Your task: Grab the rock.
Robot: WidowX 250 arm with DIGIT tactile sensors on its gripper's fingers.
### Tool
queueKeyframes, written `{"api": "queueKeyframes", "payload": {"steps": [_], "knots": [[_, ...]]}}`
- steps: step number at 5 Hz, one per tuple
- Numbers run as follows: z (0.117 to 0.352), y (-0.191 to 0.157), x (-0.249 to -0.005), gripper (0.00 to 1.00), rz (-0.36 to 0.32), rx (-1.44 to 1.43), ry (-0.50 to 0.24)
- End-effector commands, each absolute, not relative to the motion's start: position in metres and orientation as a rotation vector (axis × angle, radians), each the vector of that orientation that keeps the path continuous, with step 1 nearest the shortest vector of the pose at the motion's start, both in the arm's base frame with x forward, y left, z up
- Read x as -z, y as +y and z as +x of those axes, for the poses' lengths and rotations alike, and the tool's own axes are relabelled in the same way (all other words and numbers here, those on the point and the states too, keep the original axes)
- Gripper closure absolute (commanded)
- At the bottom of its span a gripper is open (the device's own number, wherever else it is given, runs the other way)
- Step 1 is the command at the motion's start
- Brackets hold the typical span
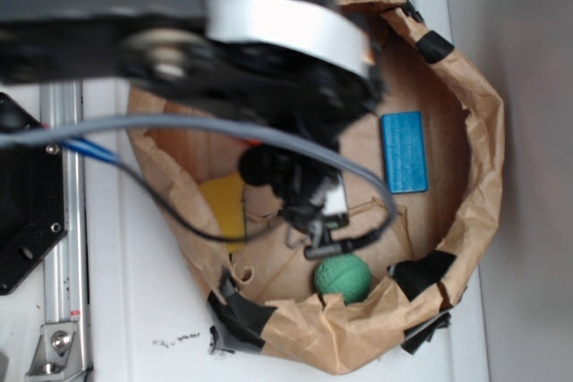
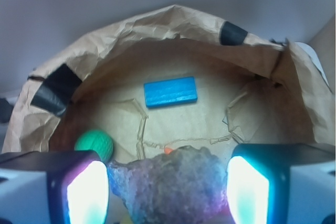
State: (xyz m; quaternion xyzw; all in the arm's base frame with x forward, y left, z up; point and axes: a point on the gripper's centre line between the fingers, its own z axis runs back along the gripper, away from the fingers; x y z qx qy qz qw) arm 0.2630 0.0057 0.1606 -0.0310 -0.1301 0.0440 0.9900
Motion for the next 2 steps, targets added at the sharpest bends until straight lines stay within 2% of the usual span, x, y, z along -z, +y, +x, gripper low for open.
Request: {"api": "queueKeyframes", "payload": {"steps": [1, 2], "knots": [[0.2901, 0.0106, -0.1682, 1.0, -0.056, -0.042, -0.267], [0.2928, 0.0085, -0.1632, 1.0, -0.035, -0.063, -0.269]]}}
